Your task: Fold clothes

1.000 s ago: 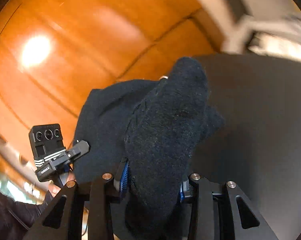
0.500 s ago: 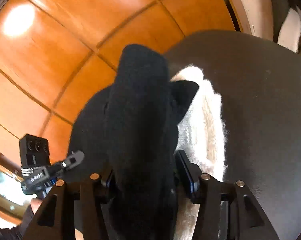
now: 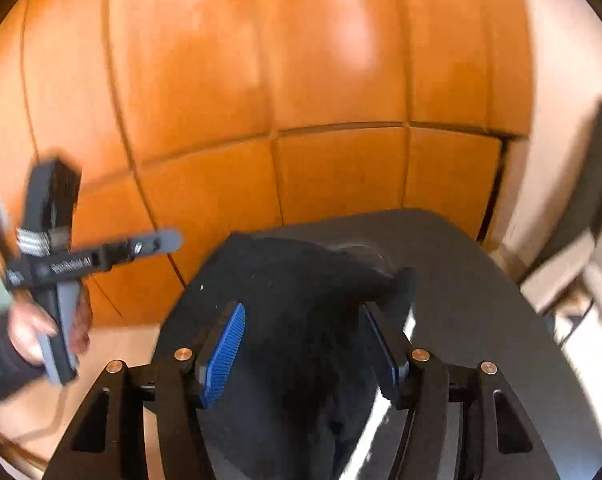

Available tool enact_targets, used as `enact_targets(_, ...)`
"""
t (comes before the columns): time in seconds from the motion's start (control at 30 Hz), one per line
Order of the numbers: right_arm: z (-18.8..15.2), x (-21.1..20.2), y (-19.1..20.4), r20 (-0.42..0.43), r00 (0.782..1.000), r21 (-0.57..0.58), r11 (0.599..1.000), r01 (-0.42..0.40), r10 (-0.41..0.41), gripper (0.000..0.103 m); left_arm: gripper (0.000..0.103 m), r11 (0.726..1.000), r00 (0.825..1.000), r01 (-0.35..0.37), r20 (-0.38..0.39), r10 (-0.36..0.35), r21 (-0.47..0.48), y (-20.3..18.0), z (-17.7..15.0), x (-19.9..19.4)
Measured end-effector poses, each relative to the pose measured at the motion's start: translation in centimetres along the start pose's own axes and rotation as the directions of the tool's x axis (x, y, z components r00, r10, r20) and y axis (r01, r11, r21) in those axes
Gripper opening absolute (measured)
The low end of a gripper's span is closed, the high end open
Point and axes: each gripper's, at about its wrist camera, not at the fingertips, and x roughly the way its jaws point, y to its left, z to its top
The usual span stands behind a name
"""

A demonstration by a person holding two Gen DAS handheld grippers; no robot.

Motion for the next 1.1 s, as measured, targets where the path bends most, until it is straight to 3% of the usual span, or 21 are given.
enact_targets(0.07,0.2,3.3,0.0,-0.079,0.996,0.002,0.999,0.033,-0.033,0.06,0.045,0.998,0.992,-0.052,-0.113,0.056,0.032,-0.6,-0.2,4.3)
enact_targets(0.13,-0.5,8.1,-1.1,-0.198,0.975,0.03,0.994,0.105,-0.097,0.056,0.044,0.993,0.962,-0.116,-0.247,0.115,0.01,1.2,-1.3,9.0)
enact_targets(0.17,-0.9,9.4,-1.8,-0.228,0.967,0.054,0.991,0.125,-0.11,0.056,0.044,0.991,0.962,-0.128,-0.238,0.131,0.028,1.4,-1.4,9.7)
enact_targets(0.3,-0.7,11.0,-3.0,-0.213,0.97,0.157,0.975,0.156,-0.12,0.056,0.044,0.984,0.955,-0.165,-0.238,0.176,0.065,1.6,-1.0,10.3)
enact_targets(0.47,0.3,9.3,-1.5,-0.219,0.962,0.131,0.972,0.197,-0.165,0.056,0.044,0.985,0.964,-0.165,-0.204,0.17,0.045,1.1,-0.9,9.4)
enact_targets(0.67,1.6,2.3,2.6,-0.085,0.947,0.131,0.939,0.319,-0.31,0.059,0.057,0.967,0.96,-0.254,-0.123,0.251,-0.009,-1.2,-0.4,0.7)
enact_targets(0.77,2.1,-1.3,4.7,-0.013,0.925,0.139,0.915,0.379,-0.381,0.076,0.06,0.955,0.954,-0.295,-0.061,0.293,-0.025,-2.5,-1.5,-4.1)
enact_targets(0.8,2.2,-2.5,5.4,0.012,0.915,0.142,0.906,0.398,-0.404,0.086,0.06,0.951,0.951,-0.308,-0.041,0.307,-0.035,-3.0,-2.0,-5.6)
enact_targets(0.83,2.3,-3.5,6.1,0.027,0.908,0.148,0.9,0.409,-0.417,0.1,0.061,0.934,0.935,-0.355,-0.035,0.354,-0.04,-3.5,-2.6,-6.7)
enact_targets(0.93,1.3,-4.7,8.0,0.009,0.915,0.169,0.903,0.396,-0.403,0.103,0.063,0.864,0.864,-0.503,-0.055,0.501,-0.025,-4.9,-4.5,-9.3)
enact_targets(1.0,0.5,-5.7,9.1,-0.005,0.913,0.173,0.899,0.403,-0.408,0.103,0.062,0.876,0.875,-0.483,-0.049,0.482,-0.015,-5.6,-5.7,-11.0)
enact_targets(1.03,-0.1,-6.2,9.6,0.005,0.898,0.177,0.885,0.431,-0.439,0.103,0.062,0.884,0.884,-0.467,-0.037,0.466,-0.015,-6.0,-6.2,-11.9)
enact_targets(1.1,-0.7,-7.3,10.2,-0.001,0.888,0.2,0.87,0.45,-0.459,0.103,0.058,0.864,0.864,-0.503,0.018,0.503,0.01,-7.3,-6.8,-14.2)
